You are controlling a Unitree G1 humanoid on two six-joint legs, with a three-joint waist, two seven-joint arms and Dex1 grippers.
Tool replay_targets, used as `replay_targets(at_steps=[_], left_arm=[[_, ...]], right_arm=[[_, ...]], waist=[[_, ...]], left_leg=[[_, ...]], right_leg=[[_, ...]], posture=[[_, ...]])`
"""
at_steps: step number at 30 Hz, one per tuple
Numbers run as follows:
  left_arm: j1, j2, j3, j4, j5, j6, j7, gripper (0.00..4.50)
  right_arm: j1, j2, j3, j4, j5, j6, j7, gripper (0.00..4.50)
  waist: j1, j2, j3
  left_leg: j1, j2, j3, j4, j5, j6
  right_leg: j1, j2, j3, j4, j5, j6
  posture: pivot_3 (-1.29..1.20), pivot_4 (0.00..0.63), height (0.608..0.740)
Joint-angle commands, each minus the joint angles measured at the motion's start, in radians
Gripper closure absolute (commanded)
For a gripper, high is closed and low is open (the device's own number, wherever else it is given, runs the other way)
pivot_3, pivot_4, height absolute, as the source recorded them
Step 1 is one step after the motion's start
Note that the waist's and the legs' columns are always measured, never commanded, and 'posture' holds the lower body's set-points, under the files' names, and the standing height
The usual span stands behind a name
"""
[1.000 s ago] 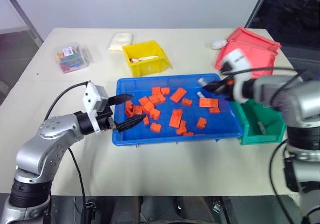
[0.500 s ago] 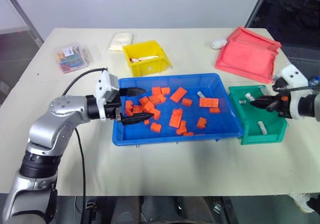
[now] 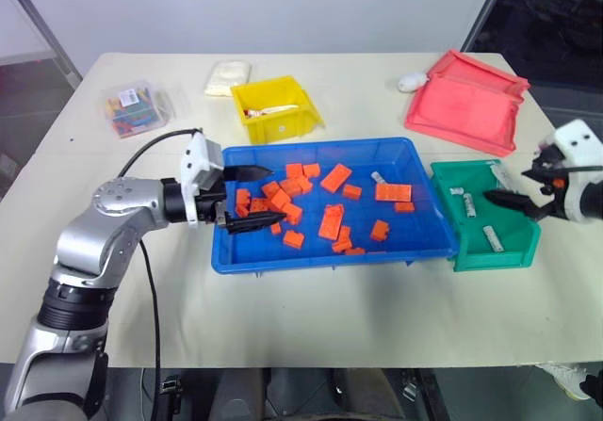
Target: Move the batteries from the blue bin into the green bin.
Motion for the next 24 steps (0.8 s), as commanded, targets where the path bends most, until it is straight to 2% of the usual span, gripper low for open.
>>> replay_targets(at_steps=[1,6,11,15,24], left_arm=[[0.01,0.018,0.054,-0.028,-0.008,0.0,0.017,0.0],[0.039,0.015,0.089,-0.049,-0.026,0.008,0.045,0.0],[0.071,0.046,0.139,-0.084,-0.052,0.031,0.058,0.0],[0.1,0.072,0.172,-0.121,-0.064,0.047,0.068,0.0],[0.147,0.078,0.248,-0.207,-0.139,0.098,0.131,0.0]], right_arm=[[-0.177,0.002,0.063,-0.027,-0.003,-0.038,0.035,0.03],[-0.31,0.117,0.254,-0.013,-0.043,-0.088,0.103,0.03],[-0.322,0.212,0.396,0.079,-0.128,-0.198,0.158,0.03],[-0.32,0.245,0.471,0.146,-0.187,-0.291,0.219,0.03],[-0.326,0.299,0.538,0.247,-0.324,-0.423,0.266,0.03]], waist=[[-0.008,0.001,0.001],[-0.017,0.0,0.0],[-0.012,0.0,0.0],[-0.011,0.0,0.0],[-0.014,-0.001,0.0]], left_leg=[[0.0,0.0,0.0,0.0,0.0,0.0],[0.0,0.0,-0.002,-0.001,0.0,0.0],[-0.001,0.0,-0.001,0.0,0.0,0.0],[-0.002,0.0,-0.001,0.0,0.0,0.0],[-0.002,0.0,-0.002,0.001,0.0,0.0]], right_leg=[[0.0,0.0,0.0,0.0,0.0,0.0],[0.001,0.0,-0.001,0.0,0.0,0.0],[0.0,-0.001,-0.001,0.0,0.0,0.0],[-0.001,-0.001,-0.001,0.0,0.0,0.0],[0.0,-0.001,-0.002,0.001,0.0,0.0]], posture=[[0.0,0.15,0.74],[0.0,0.15,0.74],[0.0,0.15,0.74],[0.0,0.15,0.74],[0.0,0.15,0.74]])
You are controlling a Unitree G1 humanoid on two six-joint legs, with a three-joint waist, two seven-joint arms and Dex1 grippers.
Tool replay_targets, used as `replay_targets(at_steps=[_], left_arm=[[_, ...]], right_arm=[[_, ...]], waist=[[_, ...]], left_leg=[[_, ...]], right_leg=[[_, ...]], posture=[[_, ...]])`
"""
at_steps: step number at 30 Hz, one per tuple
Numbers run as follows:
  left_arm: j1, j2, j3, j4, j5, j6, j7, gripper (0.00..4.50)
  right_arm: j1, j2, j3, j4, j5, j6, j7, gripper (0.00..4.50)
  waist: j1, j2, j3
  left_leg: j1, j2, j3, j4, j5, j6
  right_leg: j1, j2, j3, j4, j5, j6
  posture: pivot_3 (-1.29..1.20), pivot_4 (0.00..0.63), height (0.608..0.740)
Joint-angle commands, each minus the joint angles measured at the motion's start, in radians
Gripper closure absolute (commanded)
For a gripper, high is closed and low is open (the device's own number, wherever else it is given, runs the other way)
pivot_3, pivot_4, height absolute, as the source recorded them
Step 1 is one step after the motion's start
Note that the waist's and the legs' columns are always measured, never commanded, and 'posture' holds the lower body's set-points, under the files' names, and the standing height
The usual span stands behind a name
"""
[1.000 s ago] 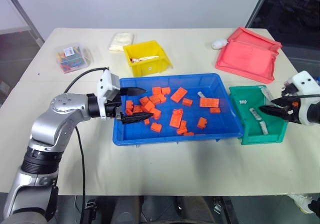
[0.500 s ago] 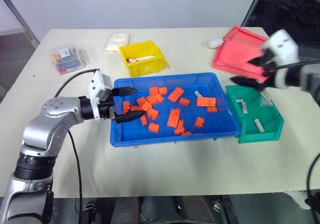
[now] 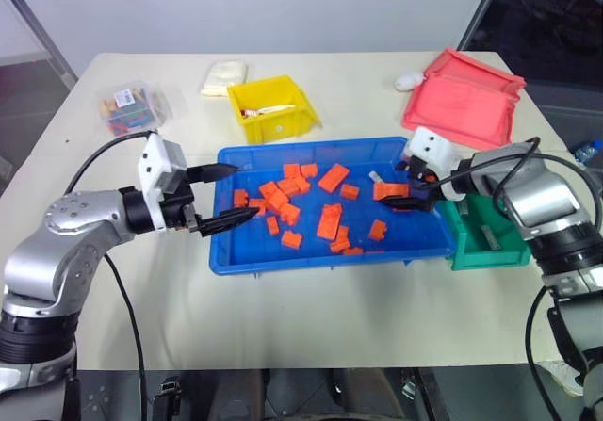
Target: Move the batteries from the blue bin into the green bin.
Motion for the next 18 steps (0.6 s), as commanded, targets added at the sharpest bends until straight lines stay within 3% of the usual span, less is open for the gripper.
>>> replay_targets(at_steps=[1,8,17,18], left_arm=[[-0.016,0.011,0.067,-0.058,-0.069,0.027,0.028,0.0],[-0.031,0.05,0.09,-0.086,-0.122,0.06,0.038,0.0],[-0.044,0.033,0.061,-0.081,-0.113,0.045,0.058,0.0],[-0.043,0.031,0.059,-0.082,-0.112,0.043,0.059,0.0]], right_arm=[[-0.002,0.019,0.025,0.027,-0.061,-0.034,0.006,0.03],[0.01,0.04,0.036,0.041,-0.127,-0.058,0.011,0.03],[-0.022,0.055,0.051,0.024,-0.196,-0.056,0.011,0.03],[-0.022,0.054,0.052,0.022,-0.201,-0.056,0.013,0.27]], waist=[[0.0,-0.001,0.0],[0.004,-0.001,-0.001],[0.004,-0.001,-0.001],[0.004,-0.001,-0.001]], left_leg=[[0.0,0.0,0.0,0.0,0.0,0.0],[0.002,0.0,0.0,0.0,0.0,0.0],[0.002,-0.001,0.0,0.001,0.0,0.0],[0.002,-0.001,0.0,0.001,0.0,0.0]], right_leg=[[0.0,0.0,0.0,0.0,0.0,0.0],[0.003,0.0,0.0,0.0,0.0,0.0],[0.003,0.0,0.0,0.0,0.0,0.0],[0.003,0.0,0.0,0.0,0.0,0.0]], posture=[[0.0,0.15,0.74],[0.0,0.15,0.74],[0.0,0.15,0.74],[0.0,0.15,0.74]])
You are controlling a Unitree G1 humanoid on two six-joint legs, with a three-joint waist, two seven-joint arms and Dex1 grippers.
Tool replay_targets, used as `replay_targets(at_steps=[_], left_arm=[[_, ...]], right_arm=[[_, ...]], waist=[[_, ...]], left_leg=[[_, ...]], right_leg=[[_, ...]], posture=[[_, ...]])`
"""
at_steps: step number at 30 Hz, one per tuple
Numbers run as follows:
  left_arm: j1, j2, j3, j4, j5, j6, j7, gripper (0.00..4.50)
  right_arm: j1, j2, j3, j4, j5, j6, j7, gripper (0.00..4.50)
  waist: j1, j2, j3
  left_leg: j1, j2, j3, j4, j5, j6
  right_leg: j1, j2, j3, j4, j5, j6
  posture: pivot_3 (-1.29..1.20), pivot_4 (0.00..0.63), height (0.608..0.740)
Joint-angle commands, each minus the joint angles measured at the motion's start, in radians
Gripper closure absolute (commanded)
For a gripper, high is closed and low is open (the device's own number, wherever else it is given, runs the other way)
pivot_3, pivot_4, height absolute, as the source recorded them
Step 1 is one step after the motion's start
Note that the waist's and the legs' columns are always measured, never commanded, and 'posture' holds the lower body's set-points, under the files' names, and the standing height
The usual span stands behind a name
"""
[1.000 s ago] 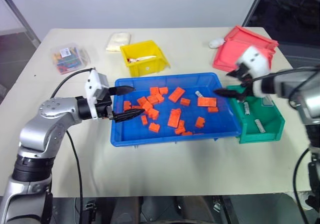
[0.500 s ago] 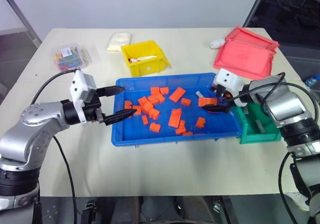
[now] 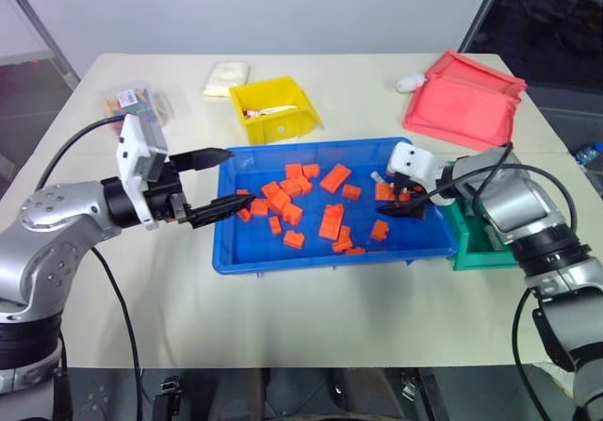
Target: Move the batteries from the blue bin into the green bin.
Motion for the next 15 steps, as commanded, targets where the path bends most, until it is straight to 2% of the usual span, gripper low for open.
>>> replay_targets(at_steps=[1,2,3,9,10,15], left_arm=[[-0.014,-0.005,0.0,-0.024,0.0,-0.019,0.009,0.0],[-0.012,-0.007,-0.002,-0.026,0.001,-0.021,0.011,0.0],[-0.011,-0.009,-0.003,-0.027,0.002,-0.023,0.014,0.0],[-0.004,-0.018,-0.004,-0.032,0.004,-0.029,0.03,0.0],[-0.003,-0.018,-0.004,-0.033,0.003,-0.03,0.032,0.0],[0.003,-0.02,-0.003,-0.035,0.003,-0.033,0.039,0.0]], right_arm=[[-0.015,-0.004,-0.005,-0.01,-0.035,0.005,0.003,0.54],[-0.014,-0.004,-0.005,-0.013,-0.037,0.007,0.005,0.89],[-0.012,-0.004,-0.004,-0.015,-0.038,0.008,0.009,1.5],[-0.009,0.002,-0.007,-0.025,-0.049,0.014,0.012,4.22],[-0.011,0.003,-0.01,-0.028,-0.051,0.015,0.01,4.38],[-0.019,0.004,-0.022,-0.045,-0.052,0.023,0.005,4.38]], waist=[[0.001,0.0,0.0],[0.001,0.0,0.0],[0.001,0.0,0.0],[0.0,0.0,0.0],[-0.001,0.0,0.0],[-0.002,0.0,0.0]], left_leg=[[0.0,0.0,0.0,0.0,0.0,0.0],[0.0,0.0,0.0,0.0,0.0,0.0],[0.0,0.0,0.0,0.0,0.0,0.0],[0.0,0.0,0.0,0.0,0.0,0.0],[0.0,0.0,0.0,0.0,0.0,0.0],[0.0,0.0,0.0,0.0,0.0,0.0]], right_leg=[[0.0,0.0,0.0,0.0,0.0,0.0],[0.0,0.0,0.0,0.0,0.0,0.0],[0.0,0.0,0.0,0.0,0.0,0.0],[0.0,0.0,0.0,0.0,0.0,0.0],[0.0,0.0,0.0,0.0,0.0,0.0],[0.0,0.0,0.0,0.0,0.0,0.0]], posture=[[0.0,0.15,0.74],[0.0,0.15,0.74],[0.0,0.15,0.74],[0.0,0.15,0.74],[0.0,0.15,0.74],[0.0,0.15,0.74]])
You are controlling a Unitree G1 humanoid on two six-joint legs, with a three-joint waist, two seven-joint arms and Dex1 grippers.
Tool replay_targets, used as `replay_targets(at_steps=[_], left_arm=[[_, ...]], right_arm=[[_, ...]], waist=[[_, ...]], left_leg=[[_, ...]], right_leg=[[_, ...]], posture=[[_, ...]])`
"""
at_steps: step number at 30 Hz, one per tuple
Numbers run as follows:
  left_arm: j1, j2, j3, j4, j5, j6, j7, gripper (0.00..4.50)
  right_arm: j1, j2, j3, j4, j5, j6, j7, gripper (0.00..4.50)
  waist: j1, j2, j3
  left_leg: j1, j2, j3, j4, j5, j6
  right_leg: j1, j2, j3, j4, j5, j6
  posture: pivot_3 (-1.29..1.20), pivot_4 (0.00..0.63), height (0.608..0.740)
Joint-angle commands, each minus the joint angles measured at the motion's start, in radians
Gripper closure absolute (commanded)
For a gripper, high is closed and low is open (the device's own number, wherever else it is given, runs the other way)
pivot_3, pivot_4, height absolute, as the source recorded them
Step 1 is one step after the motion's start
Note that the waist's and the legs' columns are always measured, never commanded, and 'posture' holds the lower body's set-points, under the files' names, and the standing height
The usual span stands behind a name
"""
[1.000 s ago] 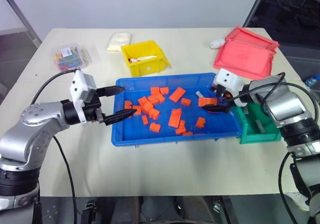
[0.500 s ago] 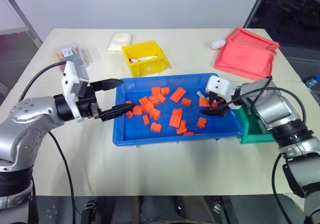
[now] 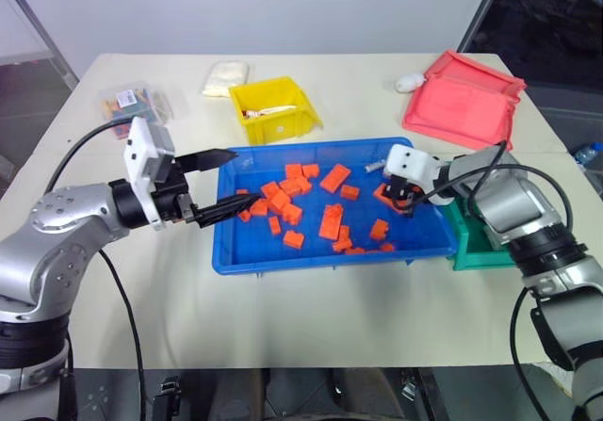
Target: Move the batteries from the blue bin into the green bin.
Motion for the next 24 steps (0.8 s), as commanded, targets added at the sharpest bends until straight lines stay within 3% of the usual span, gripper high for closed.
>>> replay_targets(at_steps=[1,9,12,18,24], left_arm=[[-0.004,0.0,0.019,-0.033,-0.003,-0.024,0.004,0.0],[-0.014,0.0,0.011,-0.02,0.004,-0.034,0.004,0.0],[-0.023,-0.002,0.006,-0.009,0.011,-0.041,0.004,0.0],[-0.02,-0.017,-0.002,-0.009,0.021,-0.048,0.015,0.0],[-0.007,-0.035,-0.005,-0.021,0.034,-0.051,0.033,0.0]], right_arm=[[-0.019,-0.002,-0.034,-0.034,-0.008,0.014,-0.003,4.38],[-0.073,0.031,-0.077,-0.05,-0.008,0.023,-0.061,4.38],[-0.102,0.044,-0.054,0.008,-0.066,-0.054,-0.132,3.58],[-0.123,0.121,-0.011,0.118,-0.136,-0.131,-0.192,0.51],[-0.18,0.223,0.005,0.275,-0.176,-0.174,-0.25,0.51]], waist=[[0.0,0.0,0.0],[-0.005,0.0,0.0],[-0.005,0.0,0.0],[-0.005,0.0,0.0],[-0.006,0.0,0.0]], left_leg=[[0.0,0.0,0.0,0.0,0.0,0.0],[0.0,0.0,0.0,0.0,0.0,0.0],[0.0,0.0,0.0,-0.001,0.0,0.0],[0.0,0.0,0.0,-0.001,0.0,0.0],[0.0,0.0,0.0,-0.001,0.0,0.0]], right_leg=[[0.0,0.0,0.0,0.0,0.0,0.0],[-0.001,0.0,0.0,0.0,0.0,0.0],[-0.001,0.0,0.0,0.0,0.0,0.0],[-0.001,0.0,0.0,0.0,0.0,0.0],[-0.001,0.0,0.0,0.001,0.0,0.0]], posture=[[0.0,0.15,0.74],[0.0,0.15,0.74],[0.0,0.15,0.74],[0.0,0.15,0.74],[0.0,0.15,0.74]])
